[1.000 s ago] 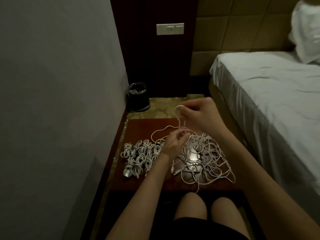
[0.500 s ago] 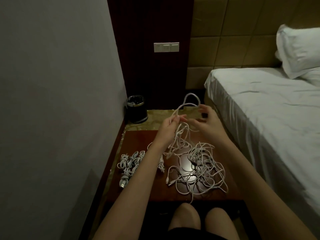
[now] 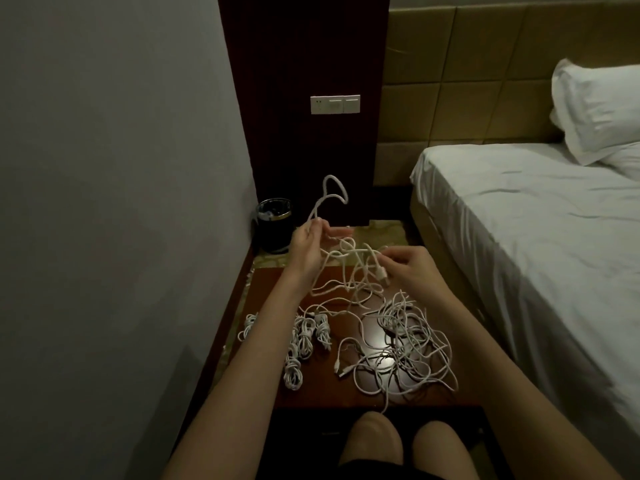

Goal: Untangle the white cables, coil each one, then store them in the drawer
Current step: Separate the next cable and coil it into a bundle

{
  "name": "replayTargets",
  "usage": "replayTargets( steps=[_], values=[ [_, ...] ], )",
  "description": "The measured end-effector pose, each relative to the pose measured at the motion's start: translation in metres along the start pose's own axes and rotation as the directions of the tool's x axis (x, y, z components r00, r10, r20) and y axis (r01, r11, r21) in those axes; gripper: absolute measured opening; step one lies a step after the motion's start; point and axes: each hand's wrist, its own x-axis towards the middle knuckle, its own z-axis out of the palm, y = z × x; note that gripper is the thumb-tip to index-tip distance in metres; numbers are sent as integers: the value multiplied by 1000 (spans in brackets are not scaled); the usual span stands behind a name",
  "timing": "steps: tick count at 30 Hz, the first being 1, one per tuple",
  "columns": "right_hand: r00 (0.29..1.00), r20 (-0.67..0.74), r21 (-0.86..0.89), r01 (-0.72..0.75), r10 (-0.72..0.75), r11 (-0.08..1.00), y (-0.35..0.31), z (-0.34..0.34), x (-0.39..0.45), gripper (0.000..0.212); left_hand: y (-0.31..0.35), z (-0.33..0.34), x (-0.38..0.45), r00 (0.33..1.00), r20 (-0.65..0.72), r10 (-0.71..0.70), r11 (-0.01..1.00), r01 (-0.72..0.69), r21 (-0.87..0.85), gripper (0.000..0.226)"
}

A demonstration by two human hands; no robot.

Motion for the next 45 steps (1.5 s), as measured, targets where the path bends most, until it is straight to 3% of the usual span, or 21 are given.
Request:
replayTargets(
  steps=[9, 12, 14, 16, 18, 20, 22, 26, 28, 31, 38, 41, 45],
  values=[
    [996, -13, 96, -85, 86, 992, 5, -8, 1, 14, 22, -15, 1, 994, -106, 39, 999, -43, -34, 30],
    [992, -100, -50, -85, 80, 995, 4, -8, 3, 28, 40, -16, 3, 993, -91, 72, 997, -75, -34, 31],
    [989, -149, -53, -4, -4, 999, -4, -4, 0, 42, 46, -12, 5, 993, -84, 84, 996, -87, -26, 31],
    [997, -23, -2, 74, -74, 997, -19, 5, -3, 58, 53, -6, 6, 990, -101, 101, 994, -105, -33, 31],
    [983, 175, -33, 62, -55, 998, -26, 17, -3, 68, 59, 1, 6, 988, -106, 116, 991, -122, -58, 31],
    [951, 308, -41, 25, -11, 999, -26, 27, 2, 47, 65, 5, 5, 985, -114, 131, 989, -138, -49, 31],
    [958, 286, -31, 43, -32, 999, -24, 30, 3, 16, 65, 1, 4, 979, -129, 157, 988, -157, 9, 30],
    [987, 95, -16, 132, -130, 991, -31, 15, 4, 24, 56, -16, 3, 983, -174, 65, 996, -75, -51, 30],
    [985, 92, 55, 143, -148, 988, -44, 9, 6, 25, 48, -19, -1, 986, -165, 29, 999, -36, -39, 30],
    [990, 90, 230, 82, -105, 970, -58, 7, 7, 24, 32, -18, -10, 998, -67, 7, 999, -5, 37, 34],
    [996, 83, 545, -30, -18, 838, -68, 4, -11, 25, 13, -18, -42, 969, 147, -197, 972, 213, -96, 37],
    [993, 114, 511, -52, -8, 858, -67, 9, -23, 26, 10, -15, -59, 935, 274, -224, 957, 264, -120, 42],
    [995, 89, 393, -76, 44, 917, -66, 8, -47, 22, 6, -14, -79, 962, 200, -184, 963, 218, -162, 23]
  ],
)
